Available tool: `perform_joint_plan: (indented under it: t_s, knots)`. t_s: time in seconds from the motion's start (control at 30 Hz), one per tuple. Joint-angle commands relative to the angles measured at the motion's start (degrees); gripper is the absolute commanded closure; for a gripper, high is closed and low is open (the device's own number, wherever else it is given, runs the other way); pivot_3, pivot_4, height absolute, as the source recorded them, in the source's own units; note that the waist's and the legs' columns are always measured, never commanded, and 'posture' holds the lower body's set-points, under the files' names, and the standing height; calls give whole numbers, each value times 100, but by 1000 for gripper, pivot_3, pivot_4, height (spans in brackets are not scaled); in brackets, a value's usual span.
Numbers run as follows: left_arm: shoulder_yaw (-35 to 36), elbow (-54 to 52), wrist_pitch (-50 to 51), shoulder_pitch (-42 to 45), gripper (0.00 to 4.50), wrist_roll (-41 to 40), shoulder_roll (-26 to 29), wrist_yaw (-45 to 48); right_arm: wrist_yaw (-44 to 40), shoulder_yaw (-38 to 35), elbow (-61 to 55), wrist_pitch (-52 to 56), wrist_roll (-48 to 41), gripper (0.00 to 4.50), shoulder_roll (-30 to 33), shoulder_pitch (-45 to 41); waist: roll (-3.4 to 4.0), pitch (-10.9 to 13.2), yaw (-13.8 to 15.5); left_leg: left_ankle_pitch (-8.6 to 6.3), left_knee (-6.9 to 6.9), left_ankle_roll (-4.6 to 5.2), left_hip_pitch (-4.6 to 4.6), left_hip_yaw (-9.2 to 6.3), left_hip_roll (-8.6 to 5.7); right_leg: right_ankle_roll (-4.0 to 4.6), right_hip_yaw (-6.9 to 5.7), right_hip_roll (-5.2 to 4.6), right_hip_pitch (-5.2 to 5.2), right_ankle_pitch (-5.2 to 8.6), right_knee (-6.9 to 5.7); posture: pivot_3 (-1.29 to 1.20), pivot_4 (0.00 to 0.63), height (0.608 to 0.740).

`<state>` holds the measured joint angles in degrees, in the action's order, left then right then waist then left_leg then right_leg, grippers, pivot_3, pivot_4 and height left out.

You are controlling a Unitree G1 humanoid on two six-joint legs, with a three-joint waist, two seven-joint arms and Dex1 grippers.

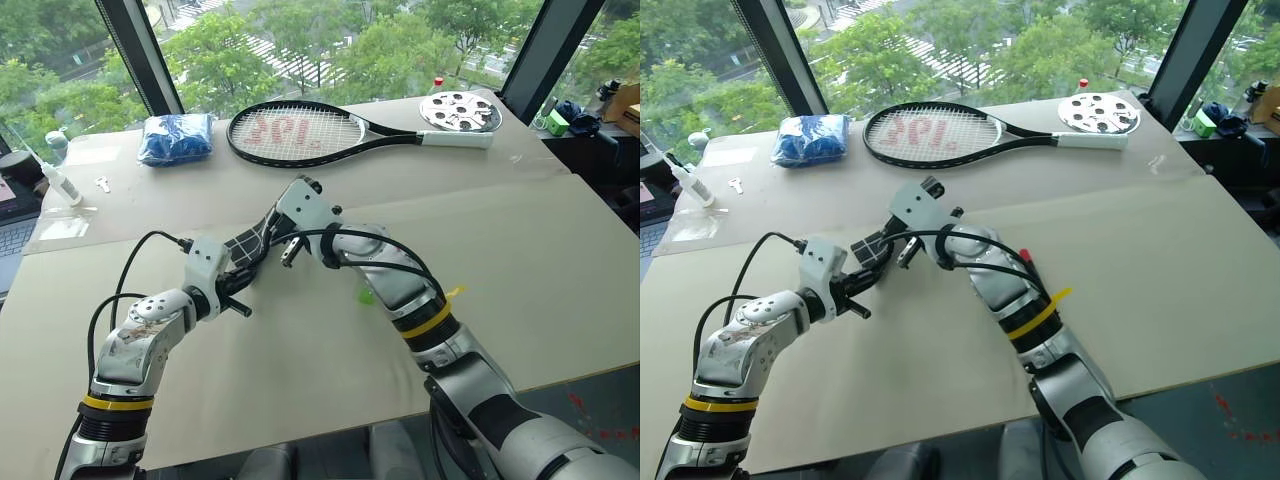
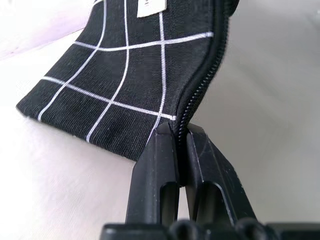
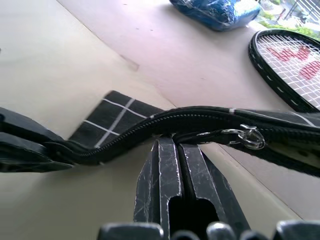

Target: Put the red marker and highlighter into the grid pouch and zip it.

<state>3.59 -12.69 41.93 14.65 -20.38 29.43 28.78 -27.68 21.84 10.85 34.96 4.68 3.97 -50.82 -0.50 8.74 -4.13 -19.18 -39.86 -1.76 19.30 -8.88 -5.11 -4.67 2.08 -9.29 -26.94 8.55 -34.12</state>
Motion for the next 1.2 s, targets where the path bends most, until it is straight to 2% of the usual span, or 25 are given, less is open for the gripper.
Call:
perform_joint_plan:
  t_s: [0.03,0.1,0.2,0.33,0.5,0.67,0.77,1.07,1.2]
  knots:
    - [35,-200,5,34,4500,-21,15,5,-255,233,-453,-83,10,4458,-15,80,0,0,15,0,0,0,0,0,-1,0,0,0,0,0,1,0,150,740]
    - [36,-203,13,48,4500,-22,18,1,-391,392,-657,-28,12,4458,-27,205,0,0,14,0,0,0,1,0,0,0,-1,0,0,-1,1,0,150,740]
    - [76,-200,34,64,4500,-24,19,-21,10,-42,-156,-149,149,4458,1,-87,0,0,-5,0,0,0,1,1,1,0,0,0,-1,-1,1,0,150,740]
    - [42,-226,50,39,4500,-32,46,29,-509,375,-654,-80,29,4458,42,176,-1,0,20,0,-1,0,-1,0,0,4,-3,1,1,-4,1,0,150,740]
    - [63,-203,38,47,4500,-27,30,7,1,-164,133,-291,212,4458,179,-245,-1,0,7,0,-1,0,0,5,1,3,0,0,-2,-4,1,0,150,740]
    - [44,-211,33,36,4500,-21,23,11,-160,60,-22,-338,220,4458,116,-131,-1,0,14,0,0,0,0,4,2,5,-2,1,-1,-6,2,0,150,740]
    - [53,-223,37,33,4500,-23,20,1,214,-250,413,-470,313,4458,158,-344,-1,0,-17,0,1,0,-1,7,4,5,-1,1,-4,-6,2,0,150,740]
    - [49,-221,11,-11,4500,-9,41,27,-409,207,-398,-252,216,4458,-25,40,-1,0,-9,0,1,0,0,7,4,4,-1,1,-5,-6,1,0,150,740]
    - [30,-283,37,-59,4500,-18,35,26,-124,-204,329,-531,385,4458,259,-350,-1,0,10,0,-1,0,0,6,2,4,-1,0,-5,-7,1,0,150,740]
